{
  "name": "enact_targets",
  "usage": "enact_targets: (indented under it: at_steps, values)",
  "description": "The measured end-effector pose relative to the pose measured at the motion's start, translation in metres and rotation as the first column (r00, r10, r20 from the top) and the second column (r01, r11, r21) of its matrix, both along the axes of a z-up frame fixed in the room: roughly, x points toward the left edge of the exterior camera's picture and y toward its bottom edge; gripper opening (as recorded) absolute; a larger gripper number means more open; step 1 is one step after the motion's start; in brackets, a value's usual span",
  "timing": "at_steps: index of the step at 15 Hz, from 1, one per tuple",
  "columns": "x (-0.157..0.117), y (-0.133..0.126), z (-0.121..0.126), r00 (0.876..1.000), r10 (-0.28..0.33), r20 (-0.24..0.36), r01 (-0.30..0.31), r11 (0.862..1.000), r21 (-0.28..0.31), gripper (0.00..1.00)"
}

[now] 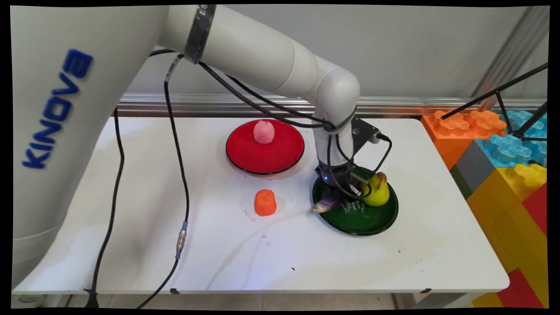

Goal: Place the picked object on the table

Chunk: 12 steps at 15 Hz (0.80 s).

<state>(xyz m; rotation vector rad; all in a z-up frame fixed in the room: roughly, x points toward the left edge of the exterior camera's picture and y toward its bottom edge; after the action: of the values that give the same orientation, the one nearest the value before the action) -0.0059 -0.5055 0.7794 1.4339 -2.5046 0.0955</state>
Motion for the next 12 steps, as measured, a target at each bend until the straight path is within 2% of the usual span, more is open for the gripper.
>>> enact_targets:
  at_steps: [3, 6, 12]
  values:
    - [0.003, 0.001, 0.012, 1.0, 0.009, 0.006, -0.009, 1.0, -0.016, 0.0]
    - [0.006, 0.0, 0.034, 1.0, 0.016, 0.004, -0.016, 0.999, -0.04, 0.0]
    - [0.014, 0.004, 0.095, 0.999, -0.003, -0.033, 0.0, 0.997, -0.077, 0.0]
